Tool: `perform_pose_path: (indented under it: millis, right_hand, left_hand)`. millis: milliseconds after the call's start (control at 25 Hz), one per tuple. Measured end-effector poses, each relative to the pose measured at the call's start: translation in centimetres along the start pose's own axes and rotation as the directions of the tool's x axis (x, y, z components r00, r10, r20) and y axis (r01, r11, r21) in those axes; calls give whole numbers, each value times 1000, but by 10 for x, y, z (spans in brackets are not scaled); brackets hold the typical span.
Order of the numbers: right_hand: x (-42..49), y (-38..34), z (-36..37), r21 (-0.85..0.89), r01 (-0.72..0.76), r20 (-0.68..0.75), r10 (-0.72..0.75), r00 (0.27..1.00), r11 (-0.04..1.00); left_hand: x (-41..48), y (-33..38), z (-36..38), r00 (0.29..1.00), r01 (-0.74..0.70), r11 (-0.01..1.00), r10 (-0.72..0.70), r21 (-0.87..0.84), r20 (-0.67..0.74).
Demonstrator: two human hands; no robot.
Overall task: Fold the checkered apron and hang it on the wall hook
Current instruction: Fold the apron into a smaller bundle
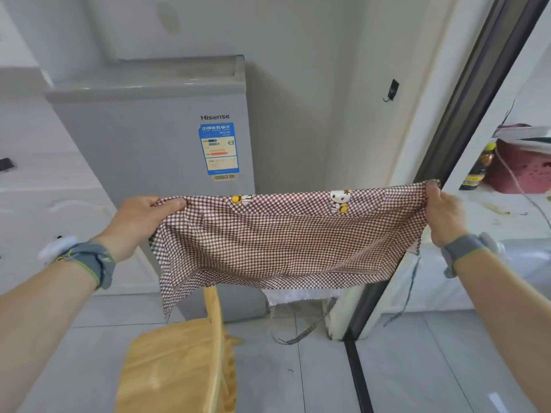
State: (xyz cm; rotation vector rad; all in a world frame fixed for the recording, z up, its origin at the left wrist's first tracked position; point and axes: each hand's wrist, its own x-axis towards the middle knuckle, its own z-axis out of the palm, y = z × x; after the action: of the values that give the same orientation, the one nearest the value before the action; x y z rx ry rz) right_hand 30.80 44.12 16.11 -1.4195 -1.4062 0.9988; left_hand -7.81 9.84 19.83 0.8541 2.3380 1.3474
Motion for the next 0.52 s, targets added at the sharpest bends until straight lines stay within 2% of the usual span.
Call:
perform_pose_path:
  millis: [120,240,320,360,400,520]
  right_hand:
    - [5,1,-5,88,74,19,-76,997,993]
    - [0,-5,-12,200,-67,277,9,961,978]
    - [-5,-3,-15,258,-171,464,33,885,951]
    - [-9,-3,-19,223,-205,556,48,830,953]
    - [-12,0,-18,174,-192,589,54,806,966]
    - [-21,4,-16,123,-97,515,20,857,988]
  left_hand:
    - [-8,13,-3,991,80,960,-47,-268,128]
    - [-10,21,-13,968,122,906,-19,-404,249]
    - [-5,19,-22,975,112,881,-7,-459,224]
    - [-1,19,-22,980,103,881,-10,-462,198]
    - [3,16,-24,987,87,881,-12,-465,162]
    - [8,10,-30,998,21,880,9,-474,61]
